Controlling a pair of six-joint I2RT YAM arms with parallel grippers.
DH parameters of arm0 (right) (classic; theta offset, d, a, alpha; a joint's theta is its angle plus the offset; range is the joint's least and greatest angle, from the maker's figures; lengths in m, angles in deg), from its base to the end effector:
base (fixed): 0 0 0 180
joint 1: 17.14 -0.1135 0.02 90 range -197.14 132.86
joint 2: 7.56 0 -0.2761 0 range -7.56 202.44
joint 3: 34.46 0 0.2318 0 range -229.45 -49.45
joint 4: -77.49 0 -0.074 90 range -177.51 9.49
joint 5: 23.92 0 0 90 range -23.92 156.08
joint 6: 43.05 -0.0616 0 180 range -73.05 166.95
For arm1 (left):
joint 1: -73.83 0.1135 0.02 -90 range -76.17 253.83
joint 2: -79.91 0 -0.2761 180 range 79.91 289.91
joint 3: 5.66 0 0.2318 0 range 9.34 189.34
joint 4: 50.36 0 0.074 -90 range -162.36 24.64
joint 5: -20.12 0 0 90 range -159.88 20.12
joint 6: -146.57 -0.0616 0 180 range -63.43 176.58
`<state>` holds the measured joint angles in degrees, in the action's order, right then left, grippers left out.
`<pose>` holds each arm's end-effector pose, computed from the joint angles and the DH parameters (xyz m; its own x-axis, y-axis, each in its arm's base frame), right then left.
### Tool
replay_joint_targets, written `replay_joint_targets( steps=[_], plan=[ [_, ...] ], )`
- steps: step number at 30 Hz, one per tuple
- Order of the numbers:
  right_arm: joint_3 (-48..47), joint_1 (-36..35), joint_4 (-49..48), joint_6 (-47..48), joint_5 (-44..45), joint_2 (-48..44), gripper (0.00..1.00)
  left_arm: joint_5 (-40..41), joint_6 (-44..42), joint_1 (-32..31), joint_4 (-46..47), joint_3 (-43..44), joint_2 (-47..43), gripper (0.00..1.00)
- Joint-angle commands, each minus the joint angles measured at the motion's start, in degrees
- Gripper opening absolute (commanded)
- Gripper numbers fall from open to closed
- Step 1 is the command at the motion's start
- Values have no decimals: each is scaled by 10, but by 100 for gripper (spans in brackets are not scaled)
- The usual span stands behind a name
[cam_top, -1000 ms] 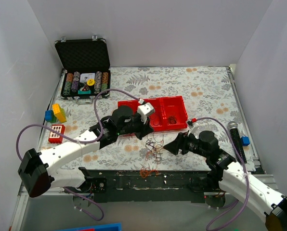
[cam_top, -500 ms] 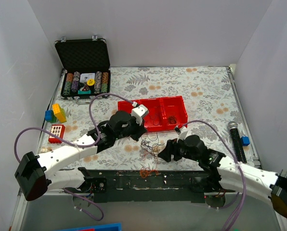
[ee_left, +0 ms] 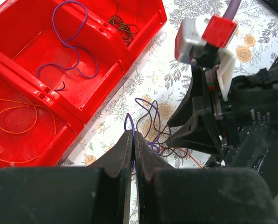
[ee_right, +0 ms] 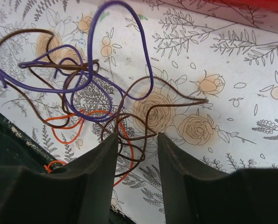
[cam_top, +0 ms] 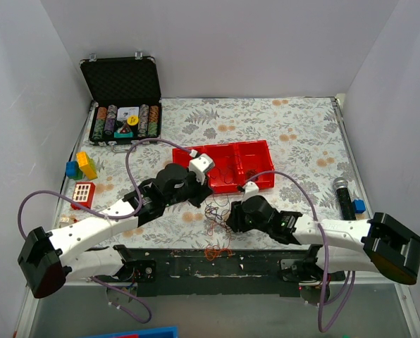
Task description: Untangle the cables
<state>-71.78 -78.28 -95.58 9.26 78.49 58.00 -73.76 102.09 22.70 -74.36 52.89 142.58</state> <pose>0.1176 0.1860 0.1779 -0.6911 -0.0169 -0.7226 -0.4398 0.8032 0.4018 0.1498 -0.1925 0.2783 -0.7882 -0.1565 -0.5952 0.3595 0.6680 -0.6516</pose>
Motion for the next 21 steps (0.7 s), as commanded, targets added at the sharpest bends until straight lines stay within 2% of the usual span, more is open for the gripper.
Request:
replay_joint_targets(
  steps=[1,7,14,21],
  plan=[
    [-23,-29,-8,-12,58,29,44,-7,4,0,5,3,-26,0],
    [-44,-99,67,-48,147,87,33,-25,-8,7,0,43,-40,0],
    [-29,-153,105,-98,175,99,21,-47,-52,20,0,136,-49,0],
    [18,-178,130,-156,178,49,22,-29,-82,45,15,247,-31,0]
  ],
)
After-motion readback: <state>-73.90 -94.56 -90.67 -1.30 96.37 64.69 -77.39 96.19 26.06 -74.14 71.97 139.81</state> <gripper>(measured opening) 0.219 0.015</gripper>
